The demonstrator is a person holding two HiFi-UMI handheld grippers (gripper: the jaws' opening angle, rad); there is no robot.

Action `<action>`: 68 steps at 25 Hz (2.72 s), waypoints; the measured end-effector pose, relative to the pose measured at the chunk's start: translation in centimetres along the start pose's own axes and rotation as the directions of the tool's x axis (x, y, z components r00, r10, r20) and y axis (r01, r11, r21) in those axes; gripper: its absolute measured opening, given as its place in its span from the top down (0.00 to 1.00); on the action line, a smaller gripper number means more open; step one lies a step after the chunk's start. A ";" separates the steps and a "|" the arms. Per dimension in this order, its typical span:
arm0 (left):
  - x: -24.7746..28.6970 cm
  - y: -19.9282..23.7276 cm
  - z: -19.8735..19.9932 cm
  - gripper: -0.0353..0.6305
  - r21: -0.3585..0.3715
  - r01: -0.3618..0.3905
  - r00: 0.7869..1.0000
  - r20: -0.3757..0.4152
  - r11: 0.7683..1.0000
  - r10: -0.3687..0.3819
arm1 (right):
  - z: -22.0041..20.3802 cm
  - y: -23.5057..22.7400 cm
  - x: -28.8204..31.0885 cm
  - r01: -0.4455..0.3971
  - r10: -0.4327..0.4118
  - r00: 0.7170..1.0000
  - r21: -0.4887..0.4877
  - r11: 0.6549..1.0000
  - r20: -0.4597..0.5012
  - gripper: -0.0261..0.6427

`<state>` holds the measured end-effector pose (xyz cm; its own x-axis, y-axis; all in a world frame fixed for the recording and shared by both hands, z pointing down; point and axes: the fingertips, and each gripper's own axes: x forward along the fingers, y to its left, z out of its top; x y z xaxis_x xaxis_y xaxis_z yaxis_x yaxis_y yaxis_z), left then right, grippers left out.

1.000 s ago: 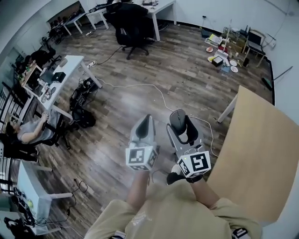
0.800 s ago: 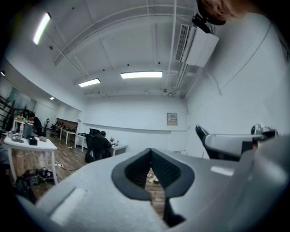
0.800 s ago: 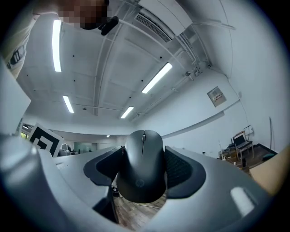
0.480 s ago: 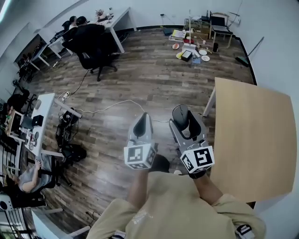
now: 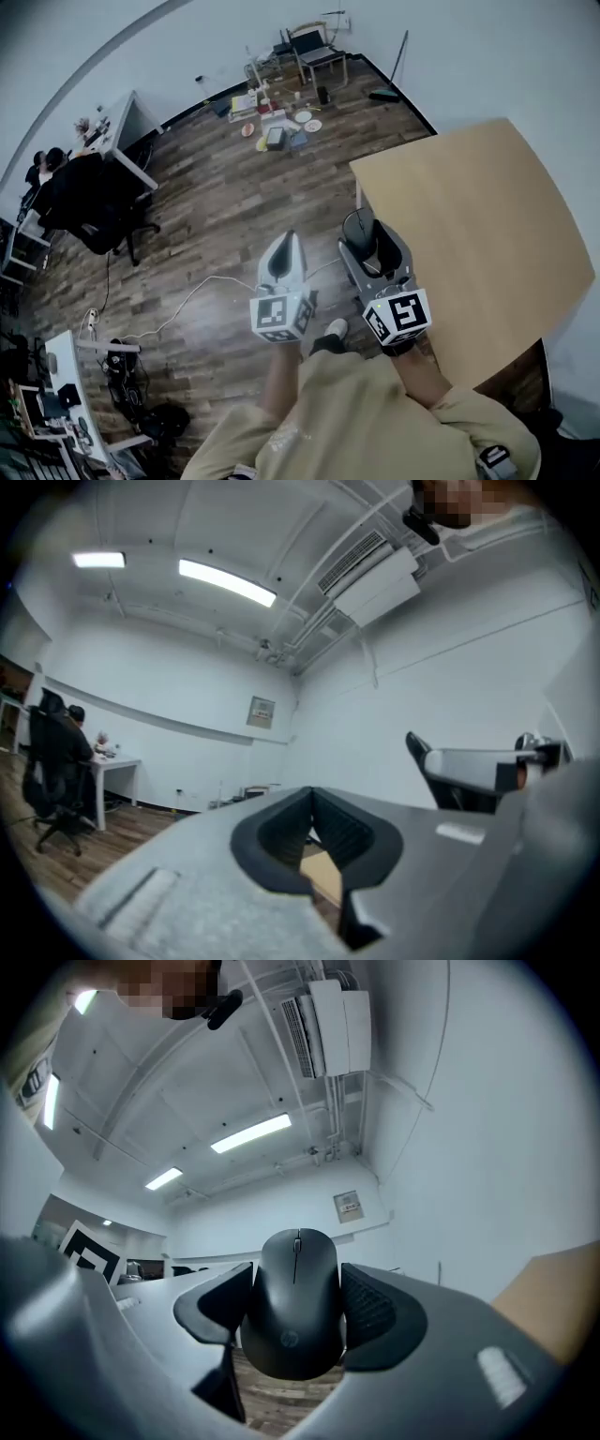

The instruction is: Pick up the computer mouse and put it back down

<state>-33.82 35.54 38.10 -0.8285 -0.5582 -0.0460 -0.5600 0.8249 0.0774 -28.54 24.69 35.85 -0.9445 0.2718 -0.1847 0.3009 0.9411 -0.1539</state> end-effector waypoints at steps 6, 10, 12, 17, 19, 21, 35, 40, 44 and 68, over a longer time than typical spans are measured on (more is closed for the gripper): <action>8.9 -2.8 -1.0 0.95 -0.023 0.296 0.954 -0.045 0.955 -0.297 | -0.3 -6.2 1.5 0.306 -0.305 0.952 -0.028 0.952 0.015 0.52; 12.5 -7.3 -2.0 0.95 -0.027 0.493 0.867 -0.072 0.870 -0.494 | -0.1 -9.6 -1.0 0.503 -0.502 0.864 -0.056 0.862 0.027 0.52; 13.8 -11.3 -3.1 0.95 -0.060 0.600 0.793 -0.087 0.798 -0.603 | 0.2 -11.7 -3.9 0.606 -0.605 0.795 -0.076 0.792 0.036 0.52; 14.8 -24.5 -5.9 0.95 -0.104 0.771 0.619 -0.116 0.629 -0.777 | 0.9 -18.2 -14.4 0.802 -0.802 0.596 -0.070 0.593 0.044 0.52; 14.8 -30.2 -7.5 0.95 -0.114 0.815 0.556 -0.121 0.568 -0.822 | 0.8 -21.4 -19.4 0.858 -0.857 0.514 -0.055 0.511 0.044 0.52; 14.9 -35.1 -9.2 0.95 -0.115 0.849 0.500 -0.138 0.515 -0.855 | 0.5 -24.6 -23.5 0.898 -0.898 0.439 -0.040 0.438 0.033 0.52; 16.7 -56.6 -23.1 0.95 -0.112 0.926 0.303 -0.351 0.361 -0.886 | -14.2 -43.4 -43.1 0.995 -0.948 0.095 -0.008 0.102 -0.303 0.52; 15.8 -56.9 -27.5 0.95 -0.138 0.934 0.237 -0.452 0.330 -0.860 | -21.6 -46.2 -45.4 1.000 -0.890 0.022 0.003 0.023 -0.455 0.52; 15.6 -56.9 -29.8 0.95 -0.160 0.933 0.208 -0.490 0.322 -0.847 | -26.7 -47.9 -46.3 1.000 -0.836 -0.019 -0.004 -0.020 -0.549 0.52; 20.7 -54.5 -23.9 0.95 -0.165 0.941 0.213 -0.388 0.296 -0.896 | -12.8 -46.0 -42.3 0.995 -0.966 -0.031 -0.095 -0.007 -0.256 0.70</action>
<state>-20.34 -23.08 56.72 0.3273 -0.8934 0.3077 -0.9442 -0.2961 0.1444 -4.11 -27.53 63.15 -0.2955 -0.8663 0.4027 -0.9547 0.2834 -0.0910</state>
